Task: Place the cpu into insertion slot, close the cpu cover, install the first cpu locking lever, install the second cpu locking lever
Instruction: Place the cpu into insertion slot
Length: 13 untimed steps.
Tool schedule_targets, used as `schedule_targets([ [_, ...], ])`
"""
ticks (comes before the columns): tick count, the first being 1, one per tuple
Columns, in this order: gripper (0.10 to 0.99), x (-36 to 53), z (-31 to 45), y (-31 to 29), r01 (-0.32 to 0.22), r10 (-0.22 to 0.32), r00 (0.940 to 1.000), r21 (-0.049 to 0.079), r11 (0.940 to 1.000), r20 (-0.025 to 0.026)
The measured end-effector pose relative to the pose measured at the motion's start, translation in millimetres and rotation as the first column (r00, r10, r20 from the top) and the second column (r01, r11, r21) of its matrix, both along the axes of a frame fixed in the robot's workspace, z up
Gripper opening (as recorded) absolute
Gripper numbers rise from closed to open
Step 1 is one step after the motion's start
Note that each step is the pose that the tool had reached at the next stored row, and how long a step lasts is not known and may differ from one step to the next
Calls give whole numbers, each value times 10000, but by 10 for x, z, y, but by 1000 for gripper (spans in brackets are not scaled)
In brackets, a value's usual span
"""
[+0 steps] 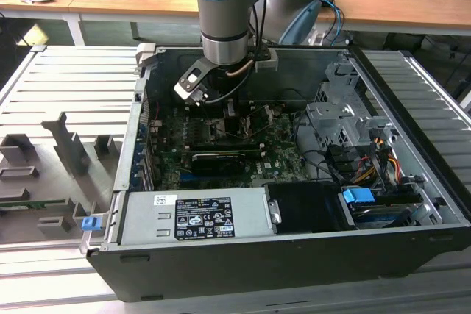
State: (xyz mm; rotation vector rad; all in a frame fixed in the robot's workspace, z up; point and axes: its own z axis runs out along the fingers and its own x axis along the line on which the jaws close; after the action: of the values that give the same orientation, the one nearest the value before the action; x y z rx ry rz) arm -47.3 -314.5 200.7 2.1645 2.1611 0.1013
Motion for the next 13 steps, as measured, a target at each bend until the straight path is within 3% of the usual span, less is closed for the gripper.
schedule_targets([
  [2,545,0,0,0,0,0,10000,0,10000,1],
  [3,612,0,0,0,0,0,10000,0,10000,1],
  [9,612,0,86,0,0,0,10000,-1,10000,-10],
  [11,529,2,108,0,-2,2,10000,0,10000,-30],
  [12,529,4,116,0,-2,2,10000,0,10000,-45],
  [13,467,10,128,1,0,0,10000,0,10000,-88],
])
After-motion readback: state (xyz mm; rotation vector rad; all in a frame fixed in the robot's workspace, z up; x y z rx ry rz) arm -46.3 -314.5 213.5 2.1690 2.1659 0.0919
